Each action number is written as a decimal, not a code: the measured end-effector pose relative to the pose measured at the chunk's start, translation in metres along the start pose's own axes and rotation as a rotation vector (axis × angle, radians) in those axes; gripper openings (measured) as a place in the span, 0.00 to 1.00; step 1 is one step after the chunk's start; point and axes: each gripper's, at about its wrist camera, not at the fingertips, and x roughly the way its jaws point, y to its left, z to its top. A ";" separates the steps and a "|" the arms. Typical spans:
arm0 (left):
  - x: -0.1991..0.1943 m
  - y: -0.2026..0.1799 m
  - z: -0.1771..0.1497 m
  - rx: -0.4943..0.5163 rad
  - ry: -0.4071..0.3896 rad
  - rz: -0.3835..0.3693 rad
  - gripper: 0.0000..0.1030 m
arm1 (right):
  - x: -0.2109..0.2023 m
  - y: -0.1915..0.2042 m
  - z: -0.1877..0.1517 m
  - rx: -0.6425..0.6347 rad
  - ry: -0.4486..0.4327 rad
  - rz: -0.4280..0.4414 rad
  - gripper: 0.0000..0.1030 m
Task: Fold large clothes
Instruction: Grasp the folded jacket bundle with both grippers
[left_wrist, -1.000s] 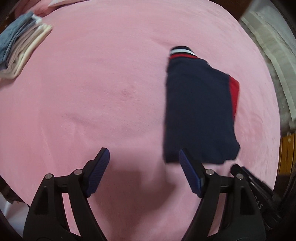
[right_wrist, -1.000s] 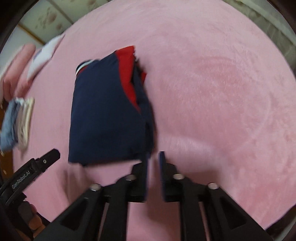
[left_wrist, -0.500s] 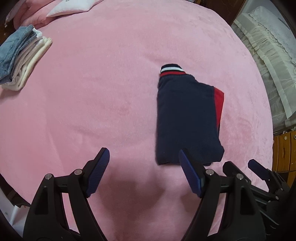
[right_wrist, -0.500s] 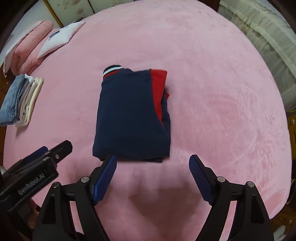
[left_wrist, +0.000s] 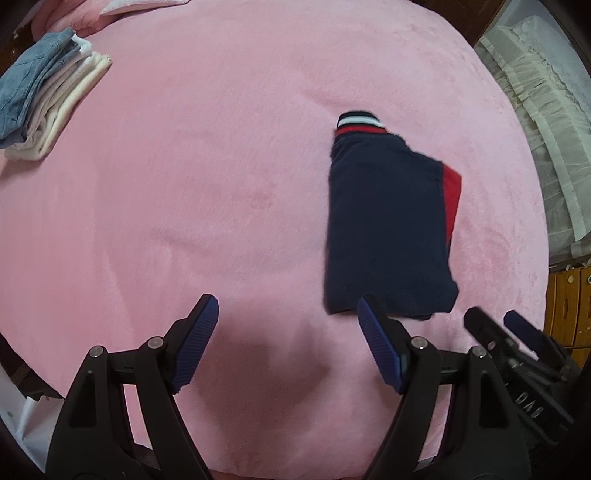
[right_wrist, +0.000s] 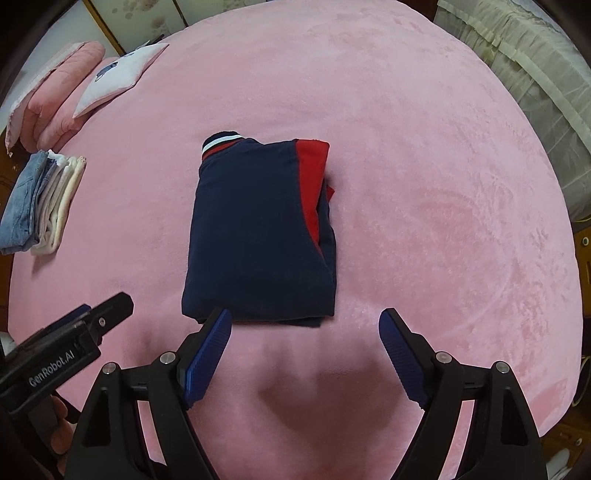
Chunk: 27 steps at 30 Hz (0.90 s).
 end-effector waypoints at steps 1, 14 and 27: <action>0.003 0.000 -0.001 0.000 0.008 0.003 0.73 | 0.004 0.002 0.001 0.005 0.005 0.006 0.81; 0.037 -0.010 -0.006 0.013 0.084 -0.053 0.73 | 0.063 -0.035 -0.008 0.159 0.129 0.280 0.82; 0.090 -0.029 0.021 -0.047 0.109 -0.221 0.74 | 0.134 -0.085 0.004 0.296 0.116 0.511 0.85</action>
